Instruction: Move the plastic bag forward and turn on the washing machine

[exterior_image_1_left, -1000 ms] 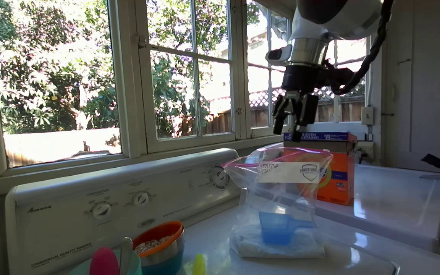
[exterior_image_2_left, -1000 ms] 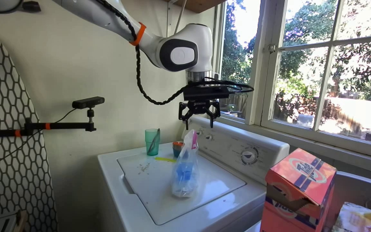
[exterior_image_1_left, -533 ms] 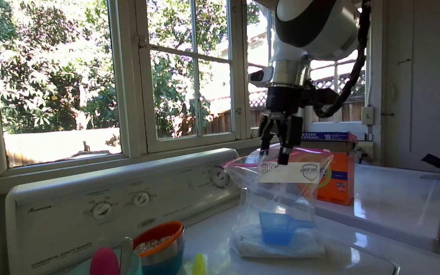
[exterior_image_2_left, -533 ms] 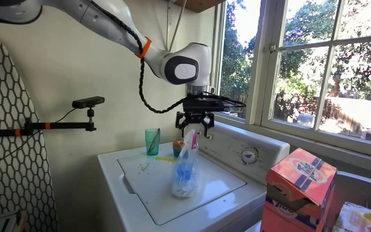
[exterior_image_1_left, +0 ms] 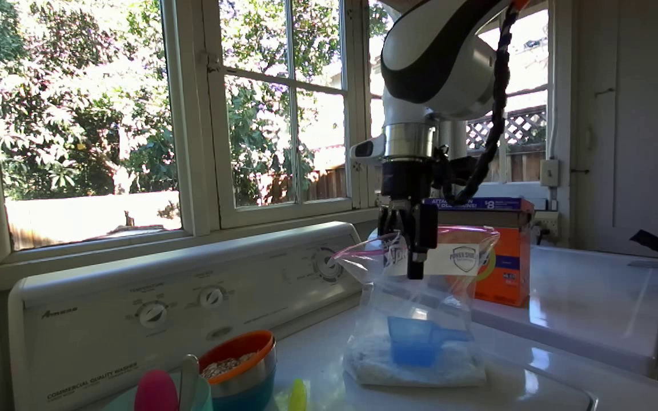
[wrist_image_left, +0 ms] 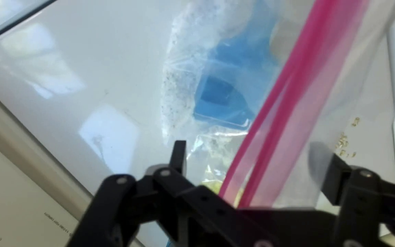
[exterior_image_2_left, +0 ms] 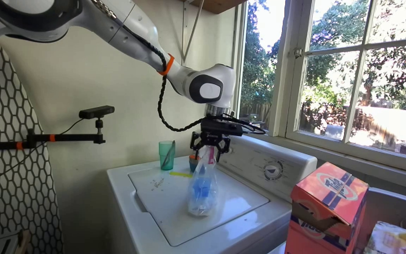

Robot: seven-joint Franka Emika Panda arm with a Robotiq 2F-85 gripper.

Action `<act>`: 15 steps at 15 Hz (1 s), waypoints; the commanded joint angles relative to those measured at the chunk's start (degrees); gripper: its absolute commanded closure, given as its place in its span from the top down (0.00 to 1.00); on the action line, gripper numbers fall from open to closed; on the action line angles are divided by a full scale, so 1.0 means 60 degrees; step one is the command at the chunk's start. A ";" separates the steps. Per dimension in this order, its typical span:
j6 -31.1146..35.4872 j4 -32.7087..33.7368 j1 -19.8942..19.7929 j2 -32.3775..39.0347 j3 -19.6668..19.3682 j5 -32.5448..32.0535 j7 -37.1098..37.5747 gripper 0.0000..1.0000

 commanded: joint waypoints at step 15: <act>-0.0246 0.0252 -0.0235 0.0150 0.0189 -0.0519 0.1287 0.04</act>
